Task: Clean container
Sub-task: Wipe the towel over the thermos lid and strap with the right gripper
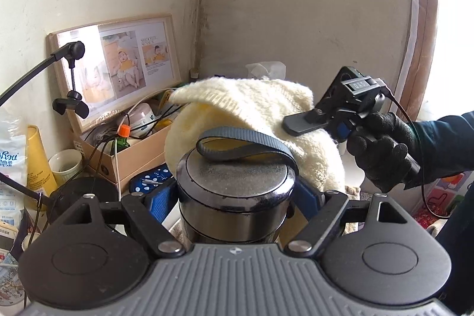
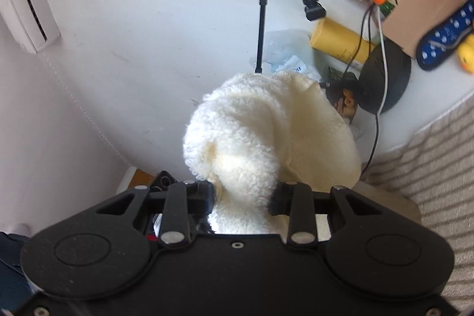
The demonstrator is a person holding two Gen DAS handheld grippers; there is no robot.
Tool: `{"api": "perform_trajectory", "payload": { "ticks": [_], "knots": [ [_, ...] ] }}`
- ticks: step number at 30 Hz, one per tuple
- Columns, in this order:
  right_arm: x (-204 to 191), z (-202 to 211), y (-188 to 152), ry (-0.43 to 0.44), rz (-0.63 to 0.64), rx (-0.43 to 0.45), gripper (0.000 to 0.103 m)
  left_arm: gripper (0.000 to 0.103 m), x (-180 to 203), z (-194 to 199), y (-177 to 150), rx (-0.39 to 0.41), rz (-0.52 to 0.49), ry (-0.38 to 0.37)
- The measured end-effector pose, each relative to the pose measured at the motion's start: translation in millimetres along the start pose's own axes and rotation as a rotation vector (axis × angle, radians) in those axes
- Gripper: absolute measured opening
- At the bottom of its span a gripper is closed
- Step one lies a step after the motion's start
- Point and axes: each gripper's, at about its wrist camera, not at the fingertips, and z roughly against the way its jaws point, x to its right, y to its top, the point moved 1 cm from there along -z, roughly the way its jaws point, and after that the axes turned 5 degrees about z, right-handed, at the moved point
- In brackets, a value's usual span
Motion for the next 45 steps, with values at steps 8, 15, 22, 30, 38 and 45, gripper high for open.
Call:
{"api": "perform_trajectory", "payload": {
  "ticks": [8, 15, 22, 30, 38, 45],
  "knots": [
    [32, 1, -20, -0.012, -0.132, 0.037, 0.031, 0.083, 1, 1, -1, 0.013, 0.014, 0.016],
    [49, 0, -32, -0.048, -0.188, 0.043, 0.031, 0.083, 3, 1, -1, 0.013, 0.029, 0.039],
    [67, -1, -42, -0.077, -0.251, 0.052, 0.031, 0.083, 5, 2, -1, 0.015, 0.036, 0.055],
    [100, -2, -60, -0.130, -0.363, 0.068, 0.031, 0.083, 9, 2, -1, 0.010, 0.036, 0.071],
    [130, -1, -80, -0.213, -0.480, 0.074, 0.031, 0.083, 11, 2, 0, 0.006, 0.038, 0.078],
    [148, -2, -91, -0.300, -0.520, 0.047, 0.031, 0.083, 12, 1, 1, -0.002, 0.036, 0.081]
  ]
}}
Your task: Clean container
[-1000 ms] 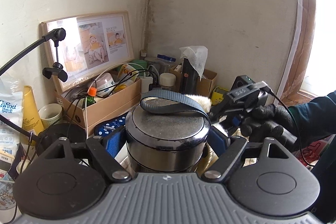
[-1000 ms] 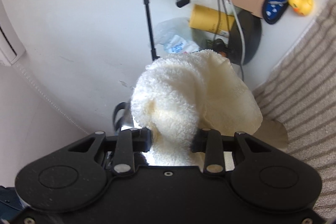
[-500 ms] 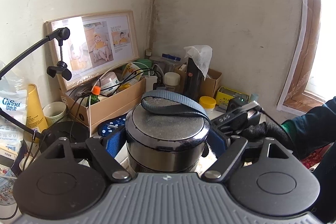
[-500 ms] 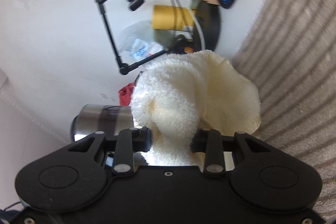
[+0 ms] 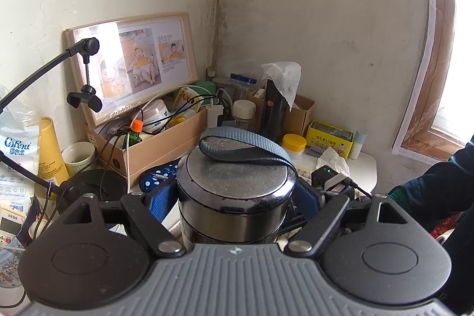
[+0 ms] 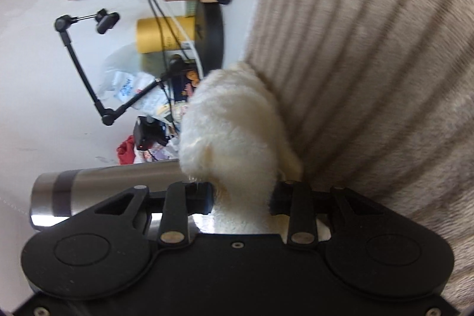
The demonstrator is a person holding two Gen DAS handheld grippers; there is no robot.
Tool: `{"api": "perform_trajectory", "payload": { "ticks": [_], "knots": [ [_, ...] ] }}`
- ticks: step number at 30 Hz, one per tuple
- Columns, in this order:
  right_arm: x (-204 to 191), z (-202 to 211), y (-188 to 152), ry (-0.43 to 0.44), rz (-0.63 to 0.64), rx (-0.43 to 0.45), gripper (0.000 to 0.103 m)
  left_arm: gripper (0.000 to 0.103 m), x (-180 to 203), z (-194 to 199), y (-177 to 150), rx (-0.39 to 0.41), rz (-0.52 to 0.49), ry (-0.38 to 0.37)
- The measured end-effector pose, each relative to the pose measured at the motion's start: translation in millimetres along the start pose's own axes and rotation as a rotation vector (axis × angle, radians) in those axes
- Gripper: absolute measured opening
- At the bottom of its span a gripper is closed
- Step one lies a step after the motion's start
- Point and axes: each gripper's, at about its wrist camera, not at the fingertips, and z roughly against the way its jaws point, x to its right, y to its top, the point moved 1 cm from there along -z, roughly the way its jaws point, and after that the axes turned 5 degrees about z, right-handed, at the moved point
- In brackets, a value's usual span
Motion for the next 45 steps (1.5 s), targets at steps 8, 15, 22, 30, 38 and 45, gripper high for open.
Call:
{"api": "perform_trajectory", "payload": {
  "ticks": [8, 15, 22, 30, 38, 45],
  "knots": [
    [-31, 8, -8, 0.027, 0.108, -0.090, 0.031, 0.083, 0, -1, 2, -0.019, 0.001, 0.004],
    [-63, 17, -8, 0.030, 0.217, -0.088, 0.032, 0.083, 7, -2, 15, -0.112, 0.051, 0.059],
    [-75, 19, -5, 0.034, 0.247, -0.072, 0.032, 0.087, 20, 9, 29, -0.145, 0.120, 0.153],
    [-89, 25, -7, 0.060, 0.283, -0.067, 0.032, 0.088, 42, -14, 37, -0.197, 0.207, 0.339],
    [-89, 26, -11, 0.063, 0.292, -0.071, 0.032, 0.089, 39, -29, 30, -0.221, 0.298, 0.423],
    [-95, 26, -19, 0.060, 0.341, -0.113, 0.032, 0.087, 16, -22, 28, -0.233, 0.216, 0.270]
  ]
}}
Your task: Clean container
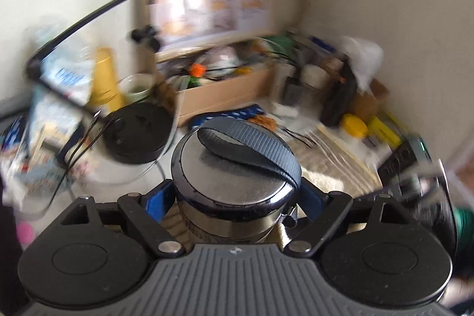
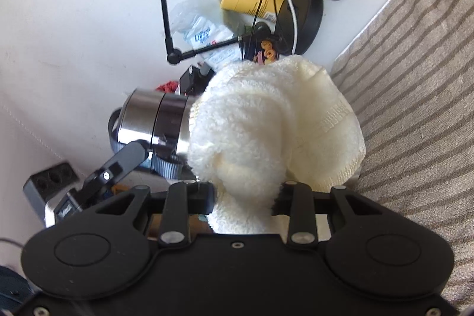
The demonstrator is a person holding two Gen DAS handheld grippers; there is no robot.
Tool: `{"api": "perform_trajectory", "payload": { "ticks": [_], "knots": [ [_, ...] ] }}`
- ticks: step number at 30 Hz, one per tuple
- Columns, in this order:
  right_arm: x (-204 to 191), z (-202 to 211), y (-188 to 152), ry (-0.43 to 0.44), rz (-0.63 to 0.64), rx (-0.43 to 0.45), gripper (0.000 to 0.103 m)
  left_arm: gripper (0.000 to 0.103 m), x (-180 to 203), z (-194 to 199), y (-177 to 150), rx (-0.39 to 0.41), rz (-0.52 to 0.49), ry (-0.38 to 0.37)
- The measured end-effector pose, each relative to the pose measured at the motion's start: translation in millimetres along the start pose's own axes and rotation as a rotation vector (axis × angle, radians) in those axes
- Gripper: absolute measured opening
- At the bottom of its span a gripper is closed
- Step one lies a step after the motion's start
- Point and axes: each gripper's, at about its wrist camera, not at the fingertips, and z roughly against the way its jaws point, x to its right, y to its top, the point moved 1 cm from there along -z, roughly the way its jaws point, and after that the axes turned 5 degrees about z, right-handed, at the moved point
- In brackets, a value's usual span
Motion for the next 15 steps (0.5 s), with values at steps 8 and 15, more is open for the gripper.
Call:
{"api": "perform_trajectory", "payload": {
  "ticks": [8, 15],
  "knots": [
    [-13, 11, 8, 0.080, -0.002, 0.057, 0.032, 0.087, -10, 1, 6, -0.080, -0.194, -0.128],
    [-38, 7, 21, 0.134, 0.056, 0.074, 0.031, 0.087, -3, 1, 7, -0.119, -0.205, -0.102]
  ]
}}
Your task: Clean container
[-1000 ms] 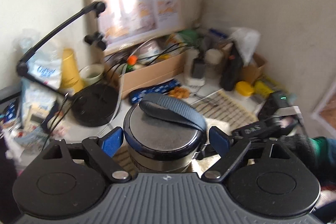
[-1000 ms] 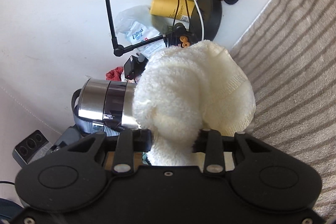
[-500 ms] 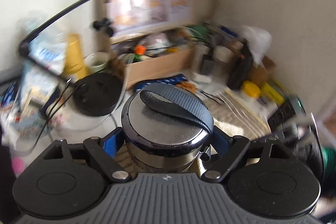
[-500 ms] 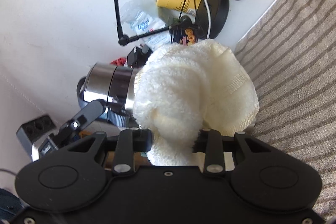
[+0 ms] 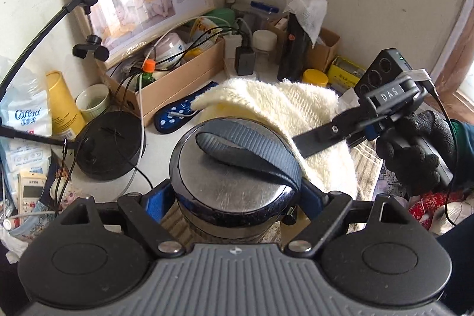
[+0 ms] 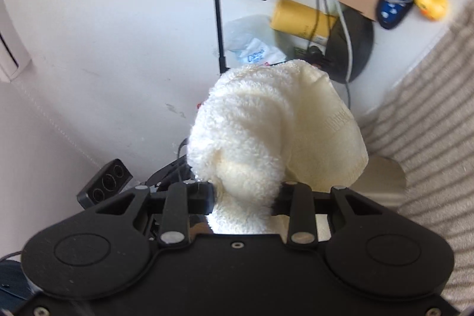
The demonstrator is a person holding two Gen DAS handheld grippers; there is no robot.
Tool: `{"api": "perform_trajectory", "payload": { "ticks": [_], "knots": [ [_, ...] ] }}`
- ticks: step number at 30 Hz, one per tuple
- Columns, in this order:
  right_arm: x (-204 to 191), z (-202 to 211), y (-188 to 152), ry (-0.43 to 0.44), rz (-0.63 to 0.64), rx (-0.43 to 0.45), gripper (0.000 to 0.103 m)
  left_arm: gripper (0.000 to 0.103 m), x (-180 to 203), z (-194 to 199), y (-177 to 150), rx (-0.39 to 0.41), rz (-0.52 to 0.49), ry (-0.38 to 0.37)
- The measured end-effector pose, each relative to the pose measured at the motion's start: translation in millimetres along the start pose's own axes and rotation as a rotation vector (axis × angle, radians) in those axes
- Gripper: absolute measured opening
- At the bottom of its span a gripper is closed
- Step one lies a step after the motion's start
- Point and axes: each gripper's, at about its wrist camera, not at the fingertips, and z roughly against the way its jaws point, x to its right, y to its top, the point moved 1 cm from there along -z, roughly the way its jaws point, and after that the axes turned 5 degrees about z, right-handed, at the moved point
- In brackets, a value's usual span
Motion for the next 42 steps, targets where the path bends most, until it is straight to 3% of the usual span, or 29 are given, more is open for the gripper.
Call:
{"api": "perform_trajectory", "payload": {
  "ticks": [13, 26, 42],
  "knots": [
    [68, -17, -40, -0.069, -0.186, -0.045, 0.031, 0.087, 0, 2, 0, -0.008, 0.057, 0.055],
    [124, -23, -63, -0.161, -0.309, -0.077, 0.031, 0.087, 2, 1, 1, -0.015, 0.058, 0.058],
    [95, -24, -53, -0.072, -0.257, -0.045, 0.032, 0.087, 1, 2, -2, 0.009, 0.053, 0.048]
  ]
}}
